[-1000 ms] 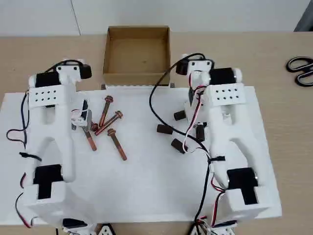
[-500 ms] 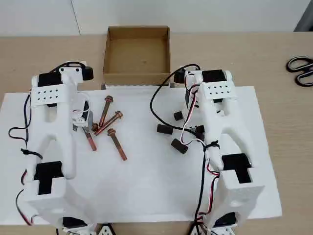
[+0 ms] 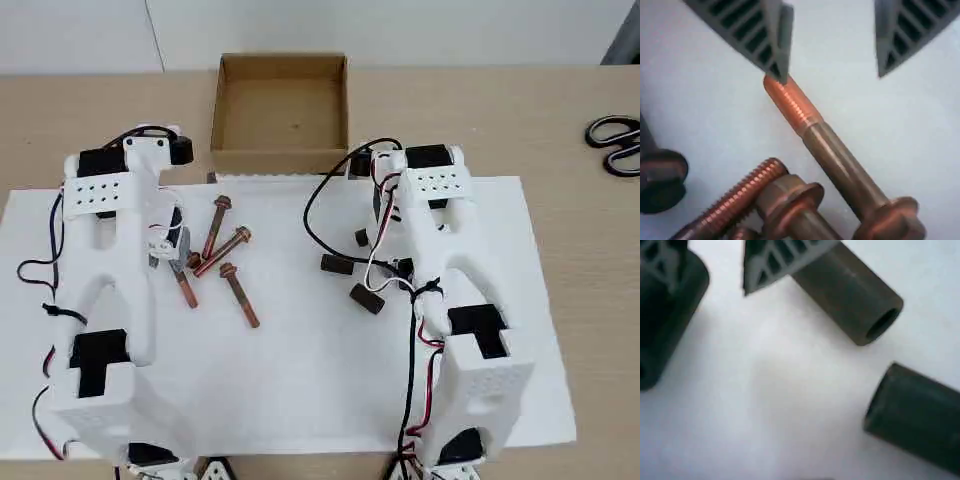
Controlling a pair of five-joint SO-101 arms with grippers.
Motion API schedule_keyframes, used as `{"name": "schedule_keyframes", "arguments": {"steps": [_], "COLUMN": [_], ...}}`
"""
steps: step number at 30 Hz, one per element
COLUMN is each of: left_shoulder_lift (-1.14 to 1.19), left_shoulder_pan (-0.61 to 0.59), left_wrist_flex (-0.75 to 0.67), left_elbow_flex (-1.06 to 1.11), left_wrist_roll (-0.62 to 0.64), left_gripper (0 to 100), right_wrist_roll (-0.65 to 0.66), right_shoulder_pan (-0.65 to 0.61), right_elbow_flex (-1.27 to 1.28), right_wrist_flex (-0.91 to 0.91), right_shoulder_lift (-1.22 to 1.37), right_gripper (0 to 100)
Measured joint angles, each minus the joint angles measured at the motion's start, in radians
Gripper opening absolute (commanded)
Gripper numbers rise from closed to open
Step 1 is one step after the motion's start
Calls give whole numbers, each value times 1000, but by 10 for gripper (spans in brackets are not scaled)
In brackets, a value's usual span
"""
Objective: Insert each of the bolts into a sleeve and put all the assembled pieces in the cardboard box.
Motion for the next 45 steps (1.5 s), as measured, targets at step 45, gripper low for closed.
{"name": "schedule_keyframes", "arguments": {"steps": [45], "left_shoulder_lift": [57], "left_shoulder_pan": [0], "left_wrist_flex": [-15], "left_elbow_flex": [0], "left_wrist_roll": [-37], "left_gripper": [111], "right_wrist_roll": [49], "right_shoulder_pan": [32], "right_elbow_flex": [-114], "right_wrist_flex": [-5], "right_shoulder_lift": [170], "right_gripper": [12]}}
